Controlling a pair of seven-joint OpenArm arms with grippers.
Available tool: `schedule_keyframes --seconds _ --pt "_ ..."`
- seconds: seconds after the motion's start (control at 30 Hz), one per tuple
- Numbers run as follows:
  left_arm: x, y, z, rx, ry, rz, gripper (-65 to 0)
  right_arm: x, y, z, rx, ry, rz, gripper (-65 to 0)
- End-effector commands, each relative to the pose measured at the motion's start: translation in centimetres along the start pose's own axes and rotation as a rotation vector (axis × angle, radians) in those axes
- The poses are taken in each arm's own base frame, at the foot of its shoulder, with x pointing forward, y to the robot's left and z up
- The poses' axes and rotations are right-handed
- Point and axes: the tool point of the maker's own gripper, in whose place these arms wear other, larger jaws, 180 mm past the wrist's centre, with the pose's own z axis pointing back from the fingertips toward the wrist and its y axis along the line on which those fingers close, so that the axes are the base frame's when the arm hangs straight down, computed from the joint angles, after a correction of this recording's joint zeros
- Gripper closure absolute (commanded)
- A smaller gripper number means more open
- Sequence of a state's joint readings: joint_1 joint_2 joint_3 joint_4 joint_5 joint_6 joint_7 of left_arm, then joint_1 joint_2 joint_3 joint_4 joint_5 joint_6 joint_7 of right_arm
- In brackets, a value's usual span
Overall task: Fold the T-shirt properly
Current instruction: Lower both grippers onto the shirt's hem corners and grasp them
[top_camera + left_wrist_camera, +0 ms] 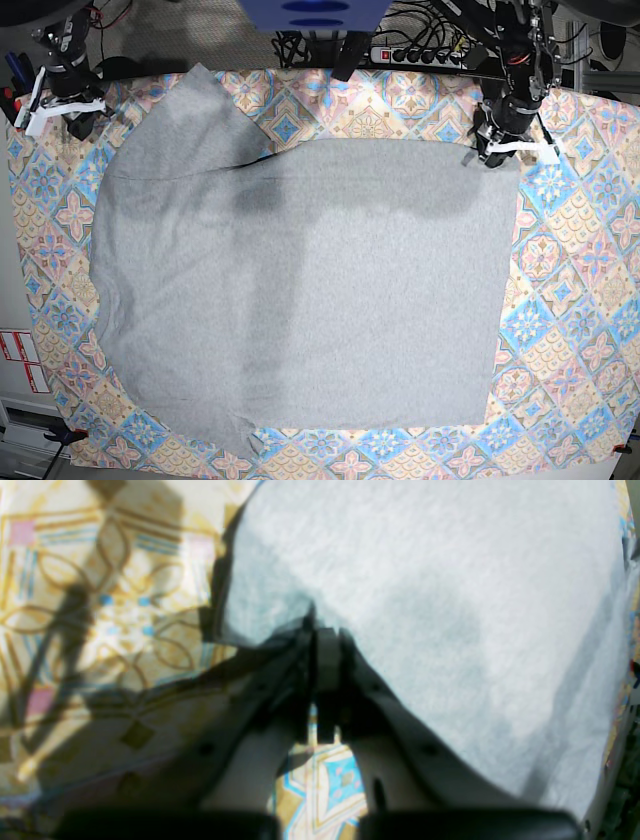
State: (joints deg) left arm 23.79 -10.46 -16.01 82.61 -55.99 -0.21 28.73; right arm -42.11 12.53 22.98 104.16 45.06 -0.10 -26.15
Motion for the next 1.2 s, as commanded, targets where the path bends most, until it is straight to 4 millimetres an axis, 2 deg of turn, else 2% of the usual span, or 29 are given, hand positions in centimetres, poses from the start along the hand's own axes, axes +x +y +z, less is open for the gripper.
schedule_keyframes --seconds 0.0,0.27,0.37,0.43,0.53,0.8,0.97,1.17 --pt "-0.8 -0.1 0.1 -0.003 0.037 -0.003 0.0 1.2 0.1 0.3 0.008 -0.036 0.018 -0.4" --pt "-1.3 0.4 0.7 -0.008 0.048 0.038 0.0 1.0 0.2 0.2 0.013 -0.031 0.018 -13.9" --pt "-1.1 -0.3 1.5 -0.038 0.043 0.062 0.0 1.3 0.6 0.0 0.021 -0.038 0.015 -18.3" --pt "-0.9 -0.8 1.9 -0.05 0.035 0.055 0.0 0.8 0.6 -0.1 0.021 -0.007 0.015 -21.2" --pt "-0.6 -1.2 2.0 -0.062 0.029 0.052 0.0 1.2 1.6 -1.1 0.043 0.015 0.003 -25.4" --pt "-0.6 -1.1 2.0 -0.059 0.028 0.05 0.0 1.4 4.1 -3.5 0.098 0.102 -0.028 -26.7" --pt "-0.6 -1.1 2.0 -0.059 0.028 0.051 0.0 -0.7 2.6 -5.4 0.058 0.182 -0.088 -26.7" --pt "-0.7 -0.9 1.9 -0.053 0.031 0.051 0.0 -2.7 1.1 -6.1 0.02 0.232 -0.123 -26.7"
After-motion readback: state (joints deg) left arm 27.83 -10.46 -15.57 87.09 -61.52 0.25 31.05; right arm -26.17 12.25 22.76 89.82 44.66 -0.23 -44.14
